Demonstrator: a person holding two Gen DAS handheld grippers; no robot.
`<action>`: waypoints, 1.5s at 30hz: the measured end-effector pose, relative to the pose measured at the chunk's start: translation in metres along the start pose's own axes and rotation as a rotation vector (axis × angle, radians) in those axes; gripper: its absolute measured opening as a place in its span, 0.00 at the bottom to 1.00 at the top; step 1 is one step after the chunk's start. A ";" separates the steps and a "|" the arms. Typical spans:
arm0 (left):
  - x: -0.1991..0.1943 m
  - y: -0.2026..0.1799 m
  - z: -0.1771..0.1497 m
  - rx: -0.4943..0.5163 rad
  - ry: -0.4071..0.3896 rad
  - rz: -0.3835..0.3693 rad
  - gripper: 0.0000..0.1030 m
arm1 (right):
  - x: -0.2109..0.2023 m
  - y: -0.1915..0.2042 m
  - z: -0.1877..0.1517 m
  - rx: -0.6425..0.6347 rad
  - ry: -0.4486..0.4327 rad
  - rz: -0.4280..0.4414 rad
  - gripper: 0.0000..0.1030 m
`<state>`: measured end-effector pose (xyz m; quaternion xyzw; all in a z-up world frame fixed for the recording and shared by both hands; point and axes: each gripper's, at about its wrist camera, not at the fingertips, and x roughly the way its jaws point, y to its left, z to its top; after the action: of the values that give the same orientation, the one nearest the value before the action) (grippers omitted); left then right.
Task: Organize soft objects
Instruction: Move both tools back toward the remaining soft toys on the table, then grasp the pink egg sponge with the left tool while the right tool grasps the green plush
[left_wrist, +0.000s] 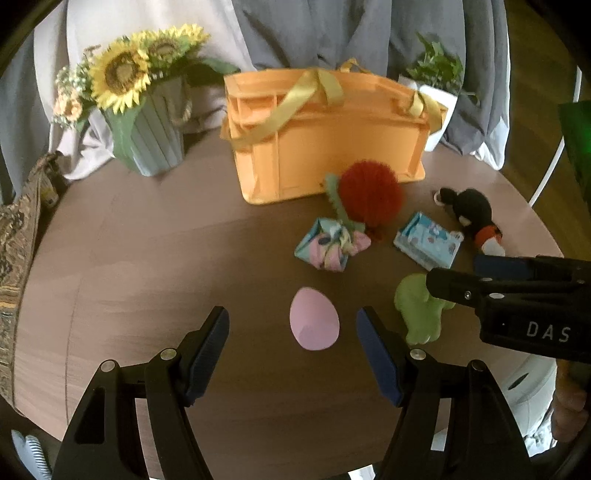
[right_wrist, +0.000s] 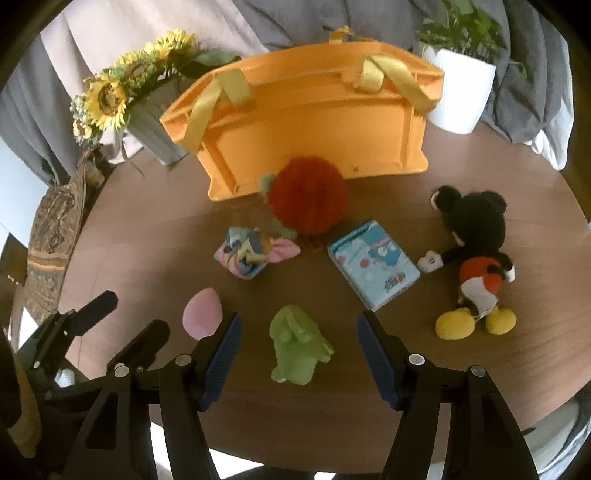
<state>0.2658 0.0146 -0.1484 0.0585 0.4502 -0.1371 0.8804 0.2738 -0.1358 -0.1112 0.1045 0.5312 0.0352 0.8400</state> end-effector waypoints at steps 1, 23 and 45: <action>0.003 -0.001 -0.002 0.001 0.010 -0.001 0.69 | 0.003 0.000 -0.001 -0.008 0.008 -0.002 0.64; 0.052 -0.002 -0.009 -0.026 0.081 -0.043 0.65 | 0.041 -0.009 -0.014 -0.010 0.092 0.005 0.59; 0.046 -0.005 -0.001 -0.032 0.043 -0.065 0.35 | 0.033 -0.005 -0.014 -0.040 0.053 0.002 0.40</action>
<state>0.2890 0.0017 -0.1858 0.0327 0.4727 -0.1573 0.8665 0.2756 -0.1330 -0.1475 0.0874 0.5523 0.0494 0.8276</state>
